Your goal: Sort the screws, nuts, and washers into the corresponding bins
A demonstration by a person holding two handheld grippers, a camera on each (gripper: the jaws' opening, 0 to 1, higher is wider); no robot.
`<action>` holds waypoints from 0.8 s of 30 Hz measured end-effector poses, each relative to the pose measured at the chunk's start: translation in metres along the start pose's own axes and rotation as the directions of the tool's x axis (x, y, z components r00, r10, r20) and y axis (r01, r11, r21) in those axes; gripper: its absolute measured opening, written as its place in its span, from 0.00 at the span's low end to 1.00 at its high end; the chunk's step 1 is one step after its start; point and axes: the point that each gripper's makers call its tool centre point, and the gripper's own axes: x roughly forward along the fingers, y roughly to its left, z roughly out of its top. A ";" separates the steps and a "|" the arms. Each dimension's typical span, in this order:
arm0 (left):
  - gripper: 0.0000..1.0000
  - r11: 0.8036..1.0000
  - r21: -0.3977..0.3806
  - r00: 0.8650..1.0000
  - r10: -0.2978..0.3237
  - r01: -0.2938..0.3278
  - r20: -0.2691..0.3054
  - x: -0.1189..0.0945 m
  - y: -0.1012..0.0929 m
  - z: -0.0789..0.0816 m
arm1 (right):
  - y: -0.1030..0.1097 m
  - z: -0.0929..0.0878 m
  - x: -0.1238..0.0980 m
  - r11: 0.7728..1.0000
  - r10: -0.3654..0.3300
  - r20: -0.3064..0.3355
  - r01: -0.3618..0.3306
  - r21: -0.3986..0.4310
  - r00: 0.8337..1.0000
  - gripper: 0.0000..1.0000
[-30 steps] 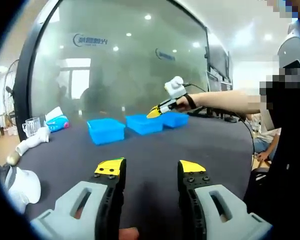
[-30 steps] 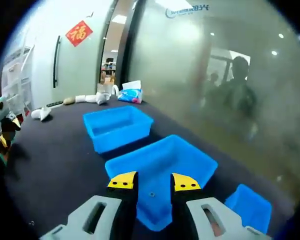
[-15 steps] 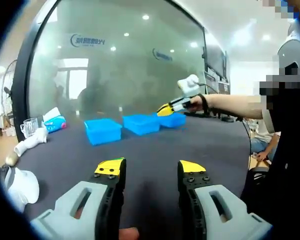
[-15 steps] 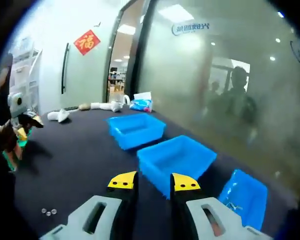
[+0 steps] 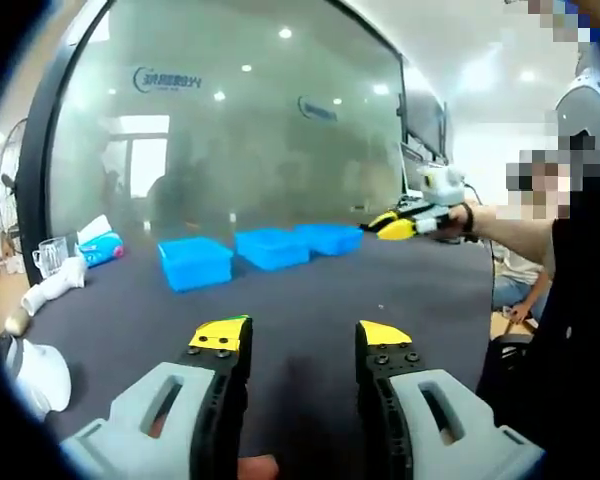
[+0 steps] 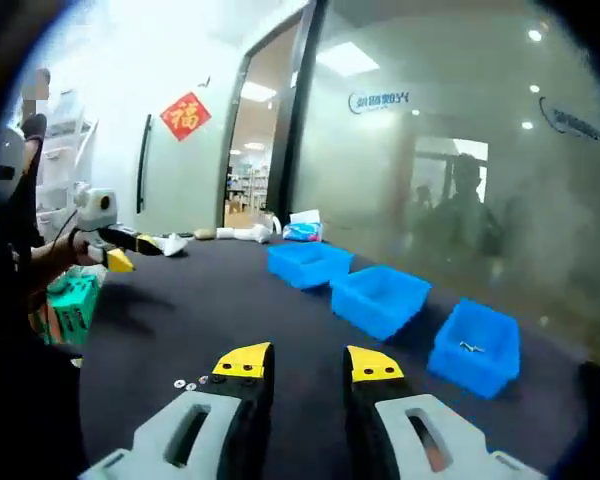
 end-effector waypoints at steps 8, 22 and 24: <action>0.40 0.999 0.005 0.999 -0.034 0.034 -0.008 0.003 -0.010 0.001 | 0.013 -0.012 -0.030 0.999 -0.023 0.016 0.022 0.026 1.000 0.26; 0.40 0.995 0.027 0.995 -0.093 0.094 -0.028 0.004 -0.024 -0.003 | 0.058 -0.033 -0.027 0.967 0.229 -0.186 -0.246 -0.072 0.956 0.25; 0.40 0.994 0.033 0.994 -0.102 0.103 -0.035 0.003 -0.026 -0.004 | 0.069 -0.037 -0.025 0.943 0.282 -0.246 -0.315 -0.104 0.927 0.25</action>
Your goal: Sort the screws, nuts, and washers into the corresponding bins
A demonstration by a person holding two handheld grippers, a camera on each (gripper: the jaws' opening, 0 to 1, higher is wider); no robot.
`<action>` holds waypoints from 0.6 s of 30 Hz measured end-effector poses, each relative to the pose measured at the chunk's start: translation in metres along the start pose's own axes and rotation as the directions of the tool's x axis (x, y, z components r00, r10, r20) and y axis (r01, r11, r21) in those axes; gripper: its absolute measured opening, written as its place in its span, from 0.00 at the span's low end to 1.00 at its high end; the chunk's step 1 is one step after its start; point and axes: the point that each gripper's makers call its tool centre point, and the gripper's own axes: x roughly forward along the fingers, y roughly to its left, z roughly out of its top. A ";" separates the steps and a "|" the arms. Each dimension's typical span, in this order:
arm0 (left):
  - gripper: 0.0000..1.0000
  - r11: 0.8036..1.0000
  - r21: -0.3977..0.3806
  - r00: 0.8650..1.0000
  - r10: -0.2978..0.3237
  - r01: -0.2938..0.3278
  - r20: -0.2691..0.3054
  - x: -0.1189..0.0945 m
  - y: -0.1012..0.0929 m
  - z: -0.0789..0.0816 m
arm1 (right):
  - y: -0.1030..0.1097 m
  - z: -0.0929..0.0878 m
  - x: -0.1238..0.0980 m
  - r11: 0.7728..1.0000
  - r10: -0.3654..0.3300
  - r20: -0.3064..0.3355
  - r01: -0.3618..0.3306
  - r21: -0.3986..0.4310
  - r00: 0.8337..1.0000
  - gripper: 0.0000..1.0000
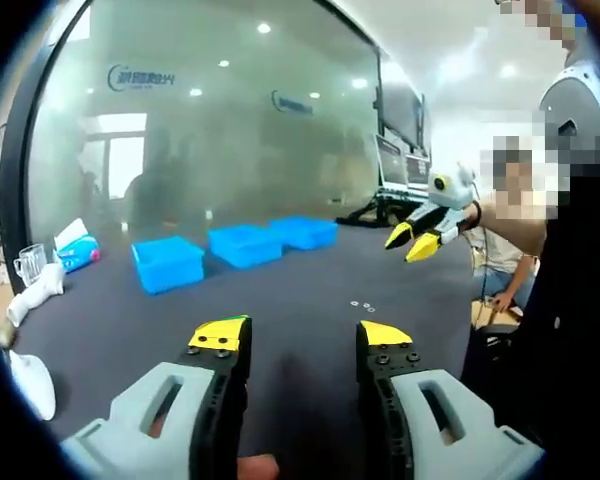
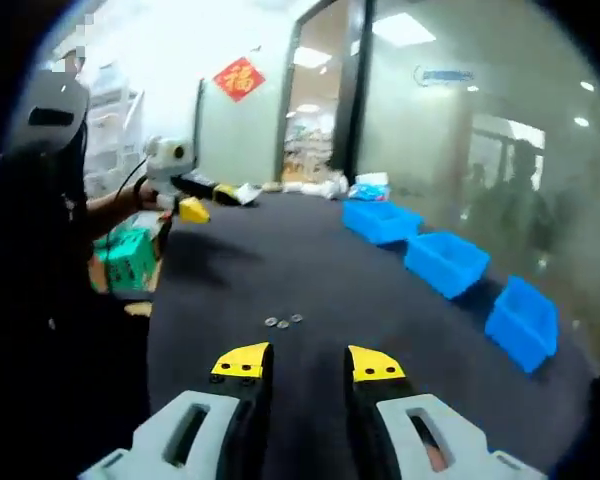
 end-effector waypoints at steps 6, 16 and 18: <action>0.40 1.000 0.005 1.000 -0.015 0.015 -0.005 0.000 -0.003 -0.001 | -0.003 0.006 0.010 0.996 0.047 -0.070 -0.052 -0.066 0.996 0.25; 0.40 0.999 0.014 0.999 -0.051 0.051 -0.015 0.001 -0.010 -0.005 | -0.003 0.010 0.036 0.979 0.134 -0.194 -0.160 -0.127 0.972 0.24; 0.40 0.998 0.013 0.998 -0.056 0.056 -0.017 0.001 -0.011 -0.007 | -0.002 0.012 0.044 0.974 0.146 -0.217 -0.179 -0.141 0.965 0.23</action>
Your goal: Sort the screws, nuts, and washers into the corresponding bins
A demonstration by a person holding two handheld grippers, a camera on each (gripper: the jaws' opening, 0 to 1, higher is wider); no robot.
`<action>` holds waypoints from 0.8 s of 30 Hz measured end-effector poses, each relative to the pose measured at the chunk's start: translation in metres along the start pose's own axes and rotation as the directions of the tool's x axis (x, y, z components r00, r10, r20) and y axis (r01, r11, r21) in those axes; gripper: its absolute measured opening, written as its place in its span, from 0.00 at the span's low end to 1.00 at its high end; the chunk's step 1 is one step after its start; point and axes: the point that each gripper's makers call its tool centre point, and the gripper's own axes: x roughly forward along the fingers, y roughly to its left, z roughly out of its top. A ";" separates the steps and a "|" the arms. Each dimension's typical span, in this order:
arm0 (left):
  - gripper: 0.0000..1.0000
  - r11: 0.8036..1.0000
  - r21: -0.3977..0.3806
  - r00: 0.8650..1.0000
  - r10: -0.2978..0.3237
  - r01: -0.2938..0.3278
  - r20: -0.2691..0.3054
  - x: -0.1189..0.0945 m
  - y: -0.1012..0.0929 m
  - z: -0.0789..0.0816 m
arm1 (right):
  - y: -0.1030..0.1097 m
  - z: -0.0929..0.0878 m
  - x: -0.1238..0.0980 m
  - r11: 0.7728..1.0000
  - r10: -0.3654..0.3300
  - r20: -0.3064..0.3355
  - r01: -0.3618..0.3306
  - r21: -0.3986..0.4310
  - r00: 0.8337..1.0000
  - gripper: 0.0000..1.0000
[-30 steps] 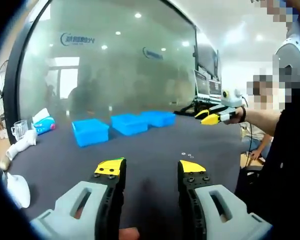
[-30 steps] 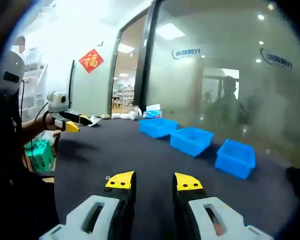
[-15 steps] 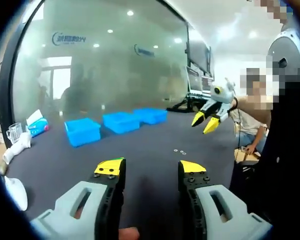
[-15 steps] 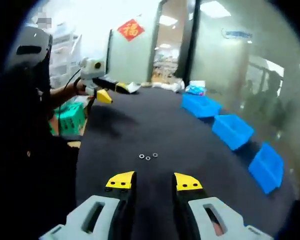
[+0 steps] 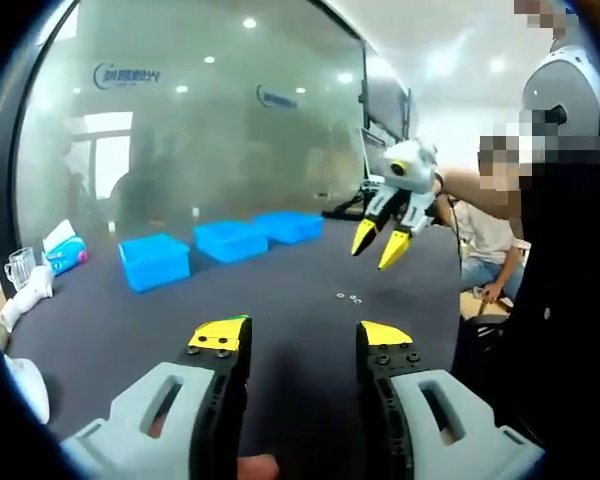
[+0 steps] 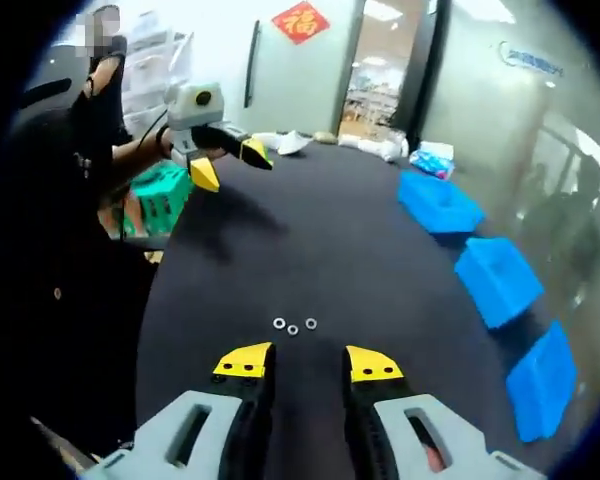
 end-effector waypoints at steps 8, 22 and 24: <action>0.40 1.000 -0.003 1.000 0.004 -0.004 0.006 -0.002 0.001 -0.001 | 0.004 0.011 0.029 0.995 0.073 -0.103 -0.079 -0.055 0.992 0.19; 0.40 1.000 -0.017 1.000 0.019 -0.019 0.017 -0.006 0.001 -0.005 | 0.006 -0.004 0.054 0.989 0.131 -0.232 -0.143 -0.036 0.964 0.12; 0.40 1.000 -0.019 1.000 0.022 -0.021 0.019 -0.007 0.002 -0.005 | 0.007 -0.005 0.055 0.989 0.140 -0.238 -0.147 -0.014 0.961 0.12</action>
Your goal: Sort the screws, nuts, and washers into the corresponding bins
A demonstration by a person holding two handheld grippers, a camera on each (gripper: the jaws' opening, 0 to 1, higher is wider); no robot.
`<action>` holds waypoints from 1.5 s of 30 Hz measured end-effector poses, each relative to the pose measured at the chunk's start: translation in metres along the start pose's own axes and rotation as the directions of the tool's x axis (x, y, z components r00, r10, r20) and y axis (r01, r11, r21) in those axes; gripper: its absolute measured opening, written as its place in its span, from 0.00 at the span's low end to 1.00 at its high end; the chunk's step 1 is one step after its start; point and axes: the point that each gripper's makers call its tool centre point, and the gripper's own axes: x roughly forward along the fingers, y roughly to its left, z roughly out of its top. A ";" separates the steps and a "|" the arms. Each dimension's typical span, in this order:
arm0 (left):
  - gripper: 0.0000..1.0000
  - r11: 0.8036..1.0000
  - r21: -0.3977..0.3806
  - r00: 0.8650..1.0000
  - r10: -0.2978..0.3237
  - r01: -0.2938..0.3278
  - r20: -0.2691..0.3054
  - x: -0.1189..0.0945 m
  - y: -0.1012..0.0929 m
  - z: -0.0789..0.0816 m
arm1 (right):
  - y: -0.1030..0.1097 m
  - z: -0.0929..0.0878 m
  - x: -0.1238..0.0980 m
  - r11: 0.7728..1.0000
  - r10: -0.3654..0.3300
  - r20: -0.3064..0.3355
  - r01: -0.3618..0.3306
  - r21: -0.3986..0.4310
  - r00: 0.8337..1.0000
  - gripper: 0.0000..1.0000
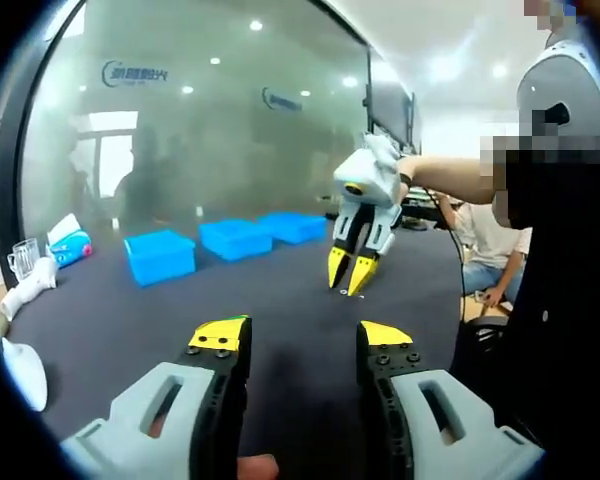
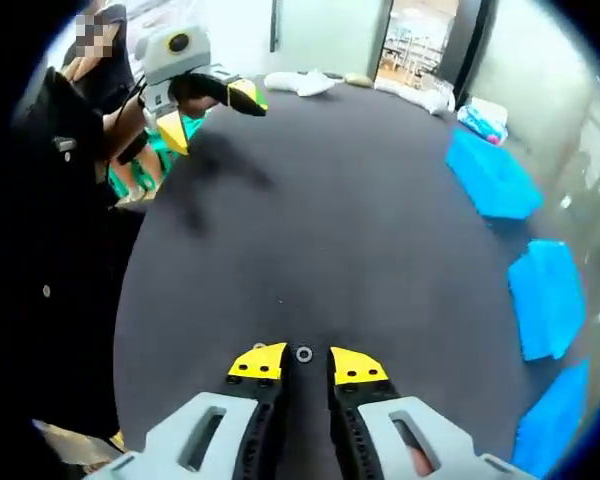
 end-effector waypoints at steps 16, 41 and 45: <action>0.40 1.000 0.002 1.000 -0.003 0.003 0.010 0.001 -0.001 0.004 | 0.002 -0.002 -0.003 0.997 -0.015 0.034 0.013 0.072 0.999 0.02; 0.40 0.999 0.037 1.000 -0.001 0.000 0.020 0.010 0.001 0.025 | -0.028 -0.027 -0.110 0.867 -0.444 0.406 0.270 0.419 0.799 0.00; 0.40 0.999 0.043 1.000 -0.008 0.007 0.016 0.012 0.000 0.026 | -0.034 -0.037 -0.135 0.809 -0.545 0.461 0.295 0.508 0.700 0.00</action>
